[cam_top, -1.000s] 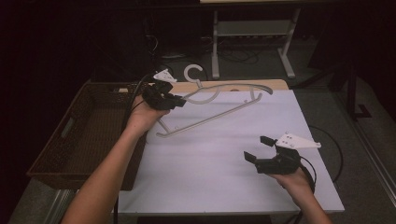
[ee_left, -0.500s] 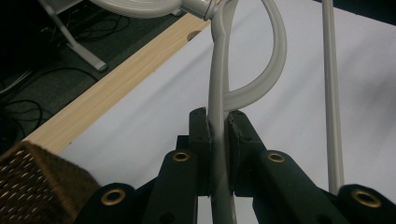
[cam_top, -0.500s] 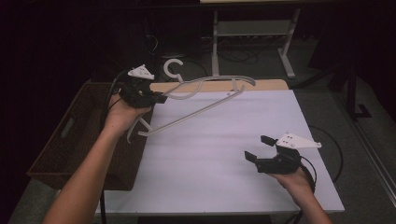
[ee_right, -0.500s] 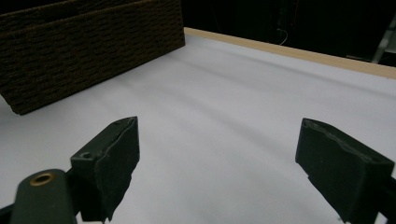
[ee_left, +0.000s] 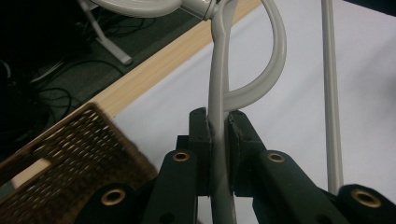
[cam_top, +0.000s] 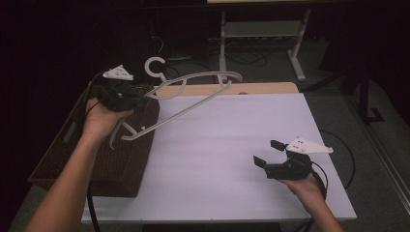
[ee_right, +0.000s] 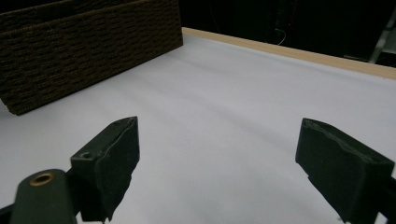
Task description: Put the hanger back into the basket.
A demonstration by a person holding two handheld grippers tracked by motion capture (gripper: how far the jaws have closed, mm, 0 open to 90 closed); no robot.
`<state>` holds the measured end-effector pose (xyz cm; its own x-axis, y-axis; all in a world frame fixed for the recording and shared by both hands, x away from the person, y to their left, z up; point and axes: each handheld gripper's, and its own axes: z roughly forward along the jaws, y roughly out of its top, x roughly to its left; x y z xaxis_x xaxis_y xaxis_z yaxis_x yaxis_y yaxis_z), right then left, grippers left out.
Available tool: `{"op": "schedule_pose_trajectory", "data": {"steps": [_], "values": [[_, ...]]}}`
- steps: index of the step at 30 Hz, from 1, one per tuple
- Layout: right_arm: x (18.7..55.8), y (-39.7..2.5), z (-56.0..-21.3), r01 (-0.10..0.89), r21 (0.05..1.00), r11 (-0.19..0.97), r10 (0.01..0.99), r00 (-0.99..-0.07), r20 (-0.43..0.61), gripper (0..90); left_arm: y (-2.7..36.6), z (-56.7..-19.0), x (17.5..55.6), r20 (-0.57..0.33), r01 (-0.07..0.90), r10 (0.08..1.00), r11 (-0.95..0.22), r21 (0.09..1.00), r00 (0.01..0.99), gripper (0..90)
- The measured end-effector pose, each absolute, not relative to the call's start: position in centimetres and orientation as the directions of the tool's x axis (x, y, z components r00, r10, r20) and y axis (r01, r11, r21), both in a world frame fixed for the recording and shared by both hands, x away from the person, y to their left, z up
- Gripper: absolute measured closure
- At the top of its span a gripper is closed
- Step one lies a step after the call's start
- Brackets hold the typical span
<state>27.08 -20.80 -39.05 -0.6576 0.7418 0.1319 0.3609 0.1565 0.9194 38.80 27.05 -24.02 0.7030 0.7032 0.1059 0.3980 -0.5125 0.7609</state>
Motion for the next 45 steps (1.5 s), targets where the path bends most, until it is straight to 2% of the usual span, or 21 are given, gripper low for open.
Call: {"op": "schedule_pose_trajectory", "data": {"steps": [20, 45], "values": [[27.2, -20.9, -39.0, 0.358, 0.921, 0.152, 0.747, -0.652, 0.131, 13.0, 35.7, -23.0, 36.5, 0.125, 0.437, 0.790, -0.454, 0.776, 0.600, 82.2], [27.3, -20.8, -39.0, 0.359, 0.921, 0.150, 0.753, -0.645, 0.129, 13.1, 46.2, -24.1, 33.8, 0.136, 0.495, 0.882, -0.375, 0.784, 0.452, 82.1]]}}
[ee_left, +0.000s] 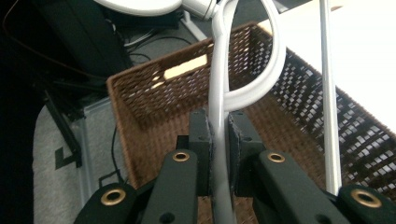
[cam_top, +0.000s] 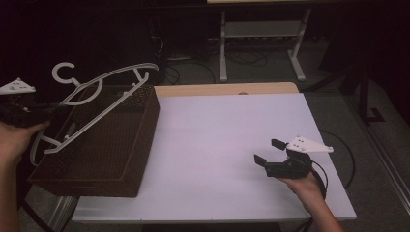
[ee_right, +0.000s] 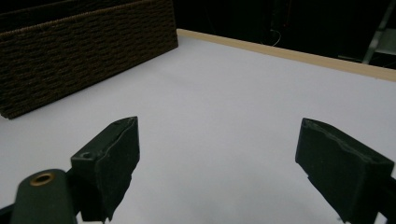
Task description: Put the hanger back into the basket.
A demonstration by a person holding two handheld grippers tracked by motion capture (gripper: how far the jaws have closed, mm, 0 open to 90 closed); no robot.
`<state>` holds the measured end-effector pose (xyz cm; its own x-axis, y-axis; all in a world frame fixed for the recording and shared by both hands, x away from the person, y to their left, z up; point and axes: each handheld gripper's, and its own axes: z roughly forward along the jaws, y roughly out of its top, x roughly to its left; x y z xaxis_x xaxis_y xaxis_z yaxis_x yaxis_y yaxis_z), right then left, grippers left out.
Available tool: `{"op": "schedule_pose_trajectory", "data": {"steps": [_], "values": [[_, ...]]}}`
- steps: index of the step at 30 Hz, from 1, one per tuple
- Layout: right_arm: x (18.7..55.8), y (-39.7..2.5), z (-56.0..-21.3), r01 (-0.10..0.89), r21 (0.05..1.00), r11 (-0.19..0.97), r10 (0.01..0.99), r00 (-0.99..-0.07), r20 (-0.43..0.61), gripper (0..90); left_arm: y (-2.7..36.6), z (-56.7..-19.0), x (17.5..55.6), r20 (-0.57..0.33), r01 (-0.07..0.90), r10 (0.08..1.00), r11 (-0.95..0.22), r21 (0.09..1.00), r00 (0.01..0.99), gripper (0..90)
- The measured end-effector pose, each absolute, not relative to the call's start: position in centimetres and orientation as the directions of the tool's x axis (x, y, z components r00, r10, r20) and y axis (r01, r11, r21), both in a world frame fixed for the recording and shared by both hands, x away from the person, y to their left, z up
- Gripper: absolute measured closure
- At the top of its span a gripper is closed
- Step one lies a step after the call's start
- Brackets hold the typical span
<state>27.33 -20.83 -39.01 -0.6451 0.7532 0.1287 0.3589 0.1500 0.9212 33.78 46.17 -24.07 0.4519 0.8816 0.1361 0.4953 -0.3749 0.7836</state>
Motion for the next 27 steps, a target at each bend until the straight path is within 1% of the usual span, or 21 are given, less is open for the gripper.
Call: {"op": "schedule_pose_trajectory", "data": {"steps": [10, 14, 27], "values": [[27.4, -20.9, -39.0, 0.359, 0.921, 0.149, 0.755, -0.643, 0.128, 13.1, 47.6, -26.3, 34.2, 0.164, 0.554, 0.894, -0.393, 0.734, 0.417, 82.1], [27.4, -20.8, -39.0, 0.360, 0.921, 0.150, 0.756, -0.642, 0.129, 13.1, 47.6, -27.3, 34.5, 0.189, 0.578, 0.895, -0.410, 0.705, 0.404, 82.1], [27.4, -20.9, -39.0, 0.360, 0.921, 0.147, 0.757, -0.640, 0.130, 13.1, 47.2, -29.9, 35.0, 0.198, 0.619, 0.894, -0.424, 0.661, 0.401, 82.0]]}}
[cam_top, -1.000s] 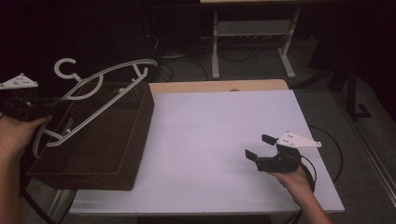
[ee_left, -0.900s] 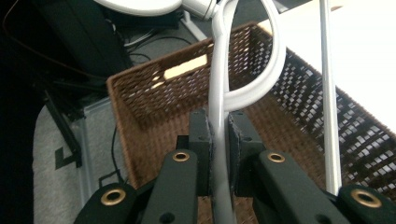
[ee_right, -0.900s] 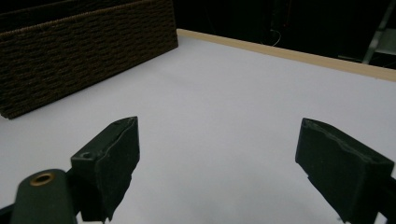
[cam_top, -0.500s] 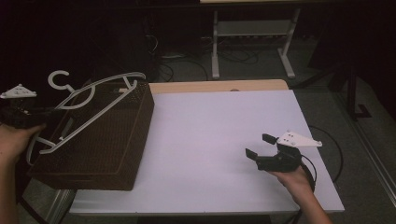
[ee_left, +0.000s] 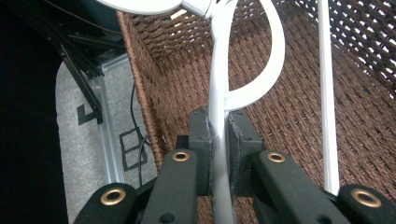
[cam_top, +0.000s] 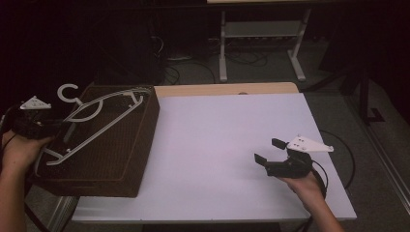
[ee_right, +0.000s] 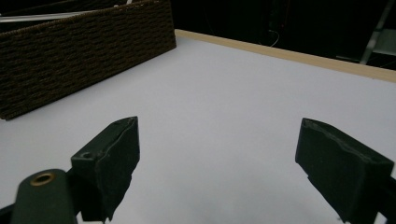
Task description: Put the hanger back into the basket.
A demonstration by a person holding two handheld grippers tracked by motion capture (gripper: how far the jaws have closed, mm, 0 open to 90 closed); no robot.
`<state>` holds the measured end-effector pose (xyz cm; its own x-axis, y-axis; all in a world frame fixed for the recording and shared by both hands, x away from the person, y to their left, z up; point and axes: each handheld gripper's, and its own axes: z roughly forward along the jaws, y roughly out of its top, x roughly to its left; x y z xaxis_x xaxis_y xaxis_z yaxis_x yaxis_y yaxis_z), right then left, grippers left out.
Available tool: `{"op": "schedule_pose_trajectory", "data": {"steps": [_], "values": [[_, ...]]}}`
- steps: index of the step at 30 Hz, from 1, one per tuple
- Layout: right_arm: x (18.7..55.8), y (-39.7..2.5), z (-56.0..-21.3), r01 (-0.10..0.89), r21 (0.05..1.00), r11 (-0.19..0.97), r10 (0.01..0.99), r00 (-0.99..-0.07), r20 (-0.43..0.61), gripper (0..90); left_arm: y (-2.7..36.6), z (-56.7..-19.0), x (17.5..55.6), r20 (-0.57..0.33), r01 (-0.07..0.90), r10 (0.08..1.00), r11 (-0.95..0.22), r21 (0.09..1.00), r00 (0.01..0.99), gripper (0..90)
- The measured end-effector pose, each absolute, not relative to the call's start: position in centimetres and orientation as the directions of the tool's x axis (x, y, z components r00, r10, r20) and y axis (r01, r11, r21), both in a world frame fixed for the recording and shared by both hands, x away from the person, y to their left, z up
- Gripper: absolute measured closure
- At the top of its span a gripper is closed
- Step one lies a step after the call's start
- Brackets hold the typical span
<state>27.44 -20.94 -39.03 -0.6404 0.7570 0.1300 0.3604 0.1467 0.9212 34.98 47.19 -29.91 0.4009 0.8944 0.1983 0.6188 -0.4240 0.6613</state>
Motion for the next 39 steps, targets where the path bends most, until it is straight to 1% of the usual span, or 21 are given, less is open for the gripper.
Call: {"op": "schedule_pose_trajectory", "data": {"steps": [6, 15, 19, 21, 22, 24, 27, 32, 35, 36, 38, 39], "values": [[27.4, -21.0, -39.0, 0.364, 0.920, 0.144, 0.759, -0.638, 0.134, 13.1, 46.6, -30.9, 35.3, 0.228, 0.634, 0.881, -0.459, 0.622, 0.415, 81.9], [27.5, -21.1, -39.0, 0.362, 0.921, 0.146, 0.758, -0.639, 0.131, 13.1, 46.2, -32.3, 36.0, 0.231, 0.641, 0.876, -0.470, 0.607, 0.423, 81.7], [27.4, -21.1, -38.9, 0.360, 0.922, 0.143, 0.759, -0.637, 0.131, 13.1, 45.8, -33.0, 36.4, 0.223, 0.649, 0.870, -0.479, 0.591, 0.440, 81.4], [27.4, -21.2, -38.9, 0.358, 0.923, 0.140, 0.760, -0.637, 0.132, 13.1, 45.8, -33.3, 36.5, 0.202, 0.654, 0.871, -0.474, 0.590, 0.449, 80.8], [27.4, -21.2, -38.9, 0.359, 0.923, 0.140, 0.760, -0.636, 0.132, 13.1, 45.8, -33.4, 36.5, 0.198, 0.651, 0.874, -0.467, 0.598, 0.444, 76.2], [27.4, -21.2, -38.9, 0.360, 0.922, 0.141, 0.760, -0.637, 0.132, 13.1, 46.0, -33.4, 36.4, 0.198, 0.652, 0.878, -0.460, 0.603, 0.436, 62.0], [27.4, -21.2, -38.9, 0.359, 0.922, 0.142, 0.758, -0.639, 0.132, 13.1, 46.5, -32.9, 36.0, 0.151, 0.633, 0.895, -0.408, 0.657, 0.420, 51.6], [27.4, -21.1, -38.8, 0.359, 0.923, 0.141, 0.759, -0.637, 0.132, 13.1, 46.5, -32.0, 35.4, 0.094, 0.598, 0.905, -0.350, 0.721, 0.416, 39.9], [27.4, -21.1, -38.8, 0.355, 0.924, 0.143, 0.758, -0.640, 0.128, 13.1, 46.1, -31.4, 35.0, 0.048, 0.573, 0.906, -0.307, 0.760, 0.422, 31.6], [27.4, -21.1, -38.7, 0.353, 0.925, 0.142, 0.758, -0.640, 0.128, 13.1, 45.8, -31.2, 34.9, 0.032, 0.566, 0.903, -0.296, 0.770, 0.428, 26.9], [27.4, -21.1, -38.7, 0.354, 0.924, 0.142, 0.758, -0.640, 0.128, 13.1, 45.3, -30.9, 34.7, 0.026, 0.545, 0.898, -0.289, 0.787, 0.439, 25.9], [27.4, -21.2, -38.6, 0.353, 0.925, 0.142, 0.757, -0.641, 0.128, 13.1, 44.8, -30.7, 34.5, 0.007, 0.538, 0.898, -0.271, 0.798, 0.440, 24.1]]}}
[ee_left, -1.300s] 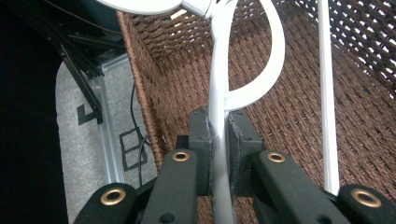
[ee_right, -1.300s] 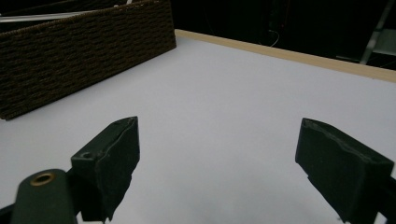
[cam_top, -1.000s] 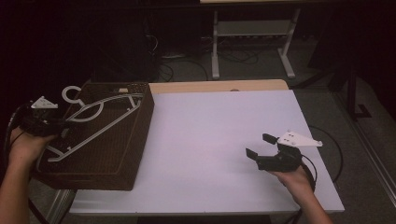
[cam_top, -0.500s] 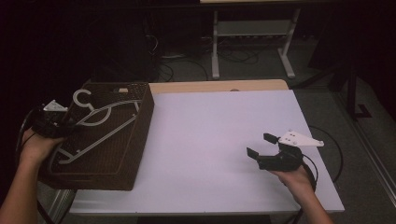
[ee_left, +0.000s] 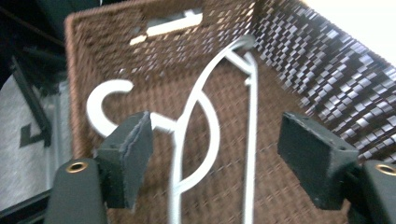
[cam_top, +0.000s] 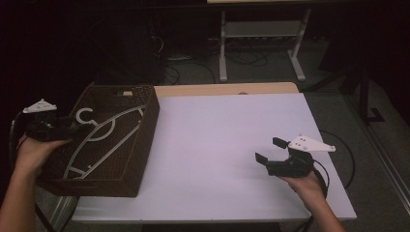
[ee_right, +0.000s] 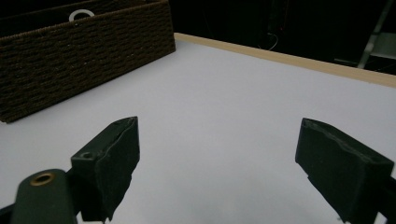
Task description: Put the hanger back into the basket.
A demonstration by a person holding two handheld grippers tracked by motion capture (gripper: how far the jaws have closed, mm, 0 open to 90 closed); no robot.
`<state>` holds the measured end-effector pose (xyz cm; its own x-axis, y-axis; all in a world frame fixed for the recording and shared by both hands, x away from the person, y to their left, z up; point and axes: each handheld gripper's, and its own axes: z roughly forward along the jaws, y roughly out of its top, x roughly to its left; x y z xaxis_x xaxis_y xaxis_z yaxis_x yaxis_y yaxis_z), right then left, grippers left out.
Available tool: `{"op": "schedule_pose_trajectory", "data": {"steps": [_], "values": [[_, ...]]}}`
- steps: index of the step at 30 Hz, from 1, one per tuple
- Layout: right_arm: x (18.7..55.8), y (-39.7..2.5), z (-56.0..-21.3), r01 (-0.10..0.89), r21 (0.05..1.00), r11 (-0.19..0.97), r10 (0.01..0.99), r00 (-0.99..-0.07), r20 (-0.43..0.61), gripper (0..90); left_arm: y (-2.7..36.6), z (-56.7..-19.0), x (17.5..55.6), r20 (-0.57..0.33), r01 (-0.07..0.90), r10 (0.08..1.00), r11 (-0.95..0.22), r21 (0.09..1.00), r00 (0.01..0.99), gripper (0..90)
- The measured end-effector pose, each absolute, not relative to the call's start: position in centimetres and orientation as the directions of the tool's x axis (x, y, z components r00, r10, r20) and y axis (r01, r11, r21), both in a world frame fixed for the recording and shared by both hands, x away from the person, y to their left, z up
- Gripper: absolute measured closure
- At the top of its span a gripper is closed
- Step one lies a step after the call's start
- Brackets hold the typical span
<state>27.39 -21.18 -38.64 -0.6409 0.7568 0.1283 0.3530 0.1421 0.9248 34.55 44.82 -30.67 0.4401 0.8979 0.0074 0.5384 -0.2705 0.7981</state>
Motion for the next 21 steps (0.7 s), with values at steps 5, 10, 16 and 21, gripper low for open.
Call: {"op": "schedule_pose_trajectory", "data": {"steps": [5, 10, 16, 21], "values": [[27.4, -21.5, -38.2, 0.342, 0.930, 0.137, 0.757, -0.641, 0.125, 13.0, 43.0, -29.8, 33.9, -0.038, 0.486, 0.880, -0.225, 0.844, 0.474, 17.1], [27.3, -21.6, -37.8, 0.331, 0.935, 0.125, 0.755, -0.643, 0.126, 13.0, 40.9, -29.4, 33.4, -0.043, 0.443, 0.857, -0.222, 0.869, 0.513, 12.4], [27.4, -21.6, -37.1, 0.320, 0.940, 0.115, 0.749, -0.650, 0.129, 12.8, 38.7, -29.1, 32.6, -0.077, 0.394, 0.832, -0.177, 0.902, 0.550, 4.3], [27.5, -21.4, -36.5, 0.310, 0.944, 0.114, 0.738, -0.663, 0.129, 11.7, 36.8, -29.2, 31.9, -0.102, 0.364, 0.806, -0.147, 0.920, 0.583, 1.1]]}}
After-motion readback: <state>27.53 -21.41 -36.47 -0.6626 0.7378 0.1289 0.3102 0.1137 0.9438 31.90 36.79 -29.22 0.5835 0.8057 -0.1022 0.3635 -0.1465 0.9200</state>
